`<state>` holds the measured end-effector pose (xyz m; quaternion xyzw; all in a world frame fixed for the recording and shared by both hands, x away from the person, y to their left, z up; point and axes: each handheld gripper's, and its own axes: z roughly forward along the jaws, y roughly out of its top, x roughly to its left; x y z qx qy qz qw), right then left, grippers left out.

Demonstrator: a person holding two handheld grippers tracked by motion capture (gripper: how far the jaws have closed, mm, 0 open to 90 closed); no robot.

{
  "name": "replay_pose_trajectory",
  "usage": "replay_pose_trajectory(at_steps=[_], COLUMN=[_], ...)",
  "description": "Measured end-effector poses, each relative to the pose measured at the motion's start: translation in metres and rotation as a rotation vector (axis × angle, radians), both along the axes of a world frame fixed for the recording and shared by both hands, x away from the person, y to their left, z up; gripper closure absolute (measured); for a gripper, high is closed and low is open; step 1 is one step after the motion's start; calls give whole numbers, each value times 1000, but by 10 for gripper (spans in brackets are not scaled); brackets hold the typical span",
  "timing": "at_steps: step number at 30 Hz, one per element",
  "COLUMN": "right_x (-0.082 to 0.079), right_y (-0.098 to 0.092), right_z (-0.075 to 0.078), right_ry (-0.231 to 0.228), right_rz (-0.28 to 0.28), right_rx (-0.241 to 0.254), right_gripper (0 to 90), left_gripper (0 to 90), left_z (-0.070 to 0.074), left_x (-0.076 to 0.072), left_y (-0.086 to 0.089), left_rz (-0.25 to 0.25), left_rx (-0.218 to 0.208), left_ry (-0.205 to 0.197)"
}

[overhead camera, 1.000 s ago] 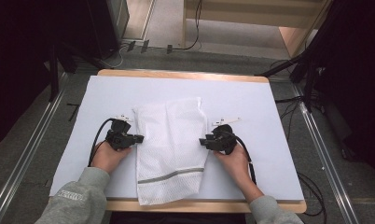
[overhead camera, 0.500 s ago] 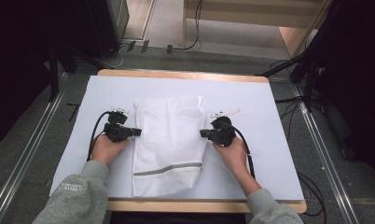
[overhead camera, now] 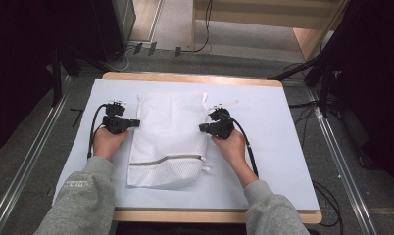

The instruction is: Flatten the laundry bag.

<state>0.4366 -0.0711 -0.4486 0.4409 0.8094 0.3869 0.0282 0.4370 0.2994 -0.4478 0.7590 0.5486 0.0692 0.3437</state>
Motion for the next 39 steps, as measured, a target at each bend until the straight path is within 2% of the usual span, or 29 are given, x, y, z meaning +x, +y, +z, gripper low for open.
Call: replay_pose_trajectory(at_steps=[4,6,7,8,10,12,17,20,24,27,33,36,37,39], right_x=[-1,-6,-11,-13,-21,-30,-49,-54,-55,-53,-50,-51,-53,-54], right_y=[7,4,0,-2,-9,-17,-32,-34,-23,-12,3,9,12,14], right_z=[3,10,16,19,26,27,13,3,-5,-11,-17,-18,-18,-19], right_ry=[-12,-37,-61,-65,-89,-87,-68,-47,-40,-37,-29,-49,-60,-81], right_rz=[21,27,33,35,40,45,40,42,57,64,84,98,100,103], right_rx=[18,23,33,35,37,34,11,4,-8,-36,-59,-86,-103,-117], right_gripper=[717,675,670,670,711,745,747,722,694,677,667,705,770,829], left_gripper=[900,894,874,854,814,784,723,702,677,659,642,639,638,636], left_z=[-1,5,7,10,16,22,29,31,32,31,28,29,29,28], left_x=[1,-2,-3,-5,-11,-19,-36,-46,-54,-57,-61,-63,-64,-64], left_y=[10,12,12,12,10,8,3,0,-4,-7,-10,-8,-7,-7], left_rz=[8,12,9,2,-18,-43,-65,-84,-104,-112,-133,-126,-128,-123], left_rx=[-35,-38,-37,-38,-42,-38,-75,-78,-94,-101,-86,-94,-94,-92], left_ry=[15,-7,-8,-13,-12,-19,-24,-23,-22,-18,-7,-13,-12,-12])
